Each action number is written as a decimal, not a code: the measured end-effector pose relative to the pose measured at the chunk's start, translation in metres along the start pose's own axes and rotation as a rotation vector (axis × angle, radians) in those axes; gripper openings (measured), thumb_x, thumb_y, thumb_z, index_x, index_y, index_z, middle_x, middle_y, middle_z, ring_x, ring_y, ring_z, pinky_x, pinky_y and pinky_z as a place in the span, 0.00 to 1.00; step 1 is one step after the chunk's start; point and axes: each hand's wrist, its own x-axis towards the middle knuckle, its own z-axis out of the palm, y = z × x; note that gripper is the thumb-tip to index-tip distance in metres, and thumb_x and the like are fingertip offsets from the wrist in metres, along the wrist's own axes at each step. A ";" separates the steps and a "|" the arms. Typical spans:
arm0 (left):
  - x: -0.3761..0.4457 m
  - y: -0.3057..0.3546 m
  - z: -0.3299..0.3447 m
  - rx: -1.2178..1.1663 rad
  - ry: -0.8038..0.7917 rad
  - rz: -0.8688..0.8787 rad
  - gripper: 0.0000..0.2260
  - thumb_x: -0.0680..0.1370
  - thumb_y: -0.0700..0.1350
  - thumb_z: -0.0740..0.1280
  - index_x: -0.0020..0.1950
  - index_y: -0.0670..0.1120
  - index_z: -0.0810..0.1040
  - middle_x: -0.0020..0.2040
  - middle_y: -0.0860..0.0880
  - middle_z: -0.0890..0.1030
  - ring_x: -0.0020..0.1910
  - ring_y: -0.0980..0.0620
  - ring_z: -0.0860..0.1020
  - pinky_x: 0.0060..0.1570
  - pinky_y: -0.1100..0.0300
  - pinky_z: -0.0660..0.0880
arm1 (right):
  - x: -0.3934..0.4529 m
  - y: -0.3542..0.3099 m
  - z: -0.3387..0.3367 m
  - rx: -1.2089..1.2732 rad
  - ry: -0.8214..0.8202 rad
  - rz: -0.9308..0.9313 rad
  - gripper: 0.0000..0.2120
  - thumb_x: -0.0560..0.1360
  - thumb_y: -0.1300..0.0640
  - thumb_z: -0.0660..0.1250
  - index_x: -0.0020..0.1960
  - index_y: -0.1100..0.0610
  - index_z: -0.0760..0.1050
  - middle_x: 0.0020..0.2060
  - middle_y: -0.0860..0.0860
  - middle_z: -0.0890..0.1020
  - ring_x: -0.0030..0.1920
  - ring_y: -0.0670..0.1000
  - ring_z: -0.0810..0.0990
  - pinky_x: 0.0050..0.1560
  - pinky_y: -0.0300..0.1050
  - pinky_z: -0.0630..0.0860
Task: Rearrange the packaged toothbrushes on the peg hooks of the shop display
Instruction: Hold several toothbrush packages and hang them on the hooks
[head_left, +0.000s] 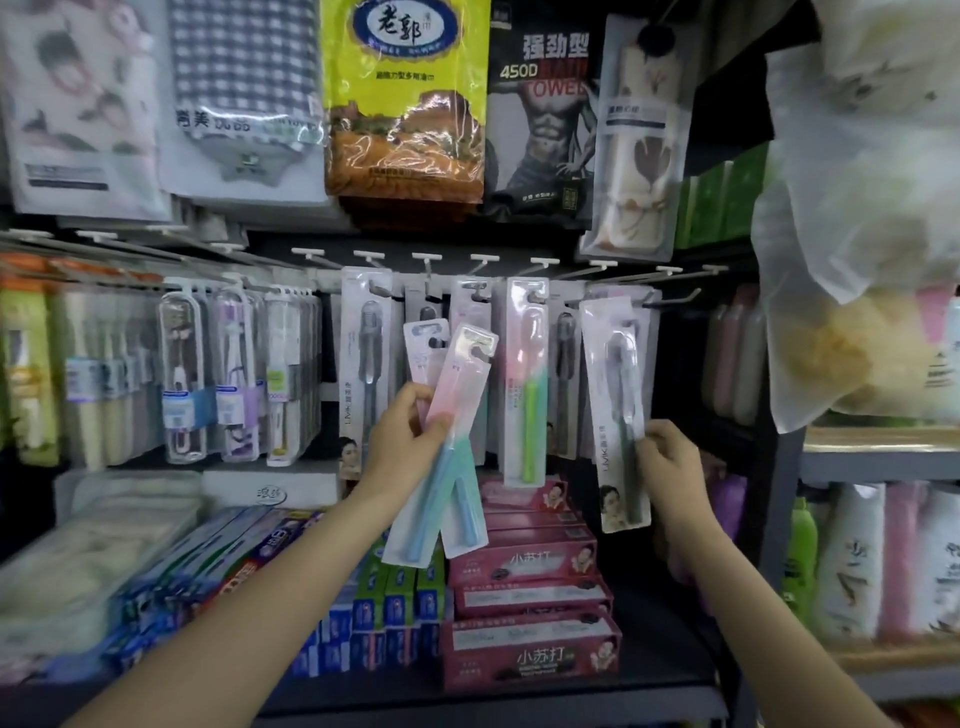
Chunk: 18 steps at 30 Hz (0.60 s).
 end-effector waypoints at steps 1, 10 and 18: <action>-0.002 -0.003 -0.005 0.005 0.012 0.010 0.04 0.77 0.39 0.64 0.49 0.47 0.72 0.46 0.47 0.80 0.45 0.47 0.79 0.45 0.54 0.75 | -0.007 -0.005 0.007 0.050 -0.003 -0.041 0.07 0.76 0.65 0.57 0.47 0.61 0.74 0.34 0.50 0.76 0.35 0.47 0.73 0.36 0.41 0.69; -0.012 -0.027 -0.107 -0.009 0.158 0.063 0.05 0.76 0.39 0.65 0.46 0.48 0.72 0.40 0.47 0.78 0.39 0.51 0.76 0.37 0.62 0.70 | -0.045 -0.054 0.092 0.130 -0.227 -0.198 0.08 0.78 0.64 0.58 0.53 0.53 0.69 0.32 0.56 0.73 0.31 0.52 0.70 0.28 0.37 0.65; -0.011 -0.060 -0.189 -0.002 0.247 -0.061 0.03 0.77 0.40 0.64 0.50 0.45 0.72 0.41 0.49 0.77 0.40 0.51 0.76 0.39 0.60 0.70 | -0.068 -0.051 0.144 0.272 0.063 -0.108 0.12 0.78 0.67 0.54 0.45 0.53 0.70 0.29 0.49 0.66 0.21 0.42 0.61 0.22 0.36 0.58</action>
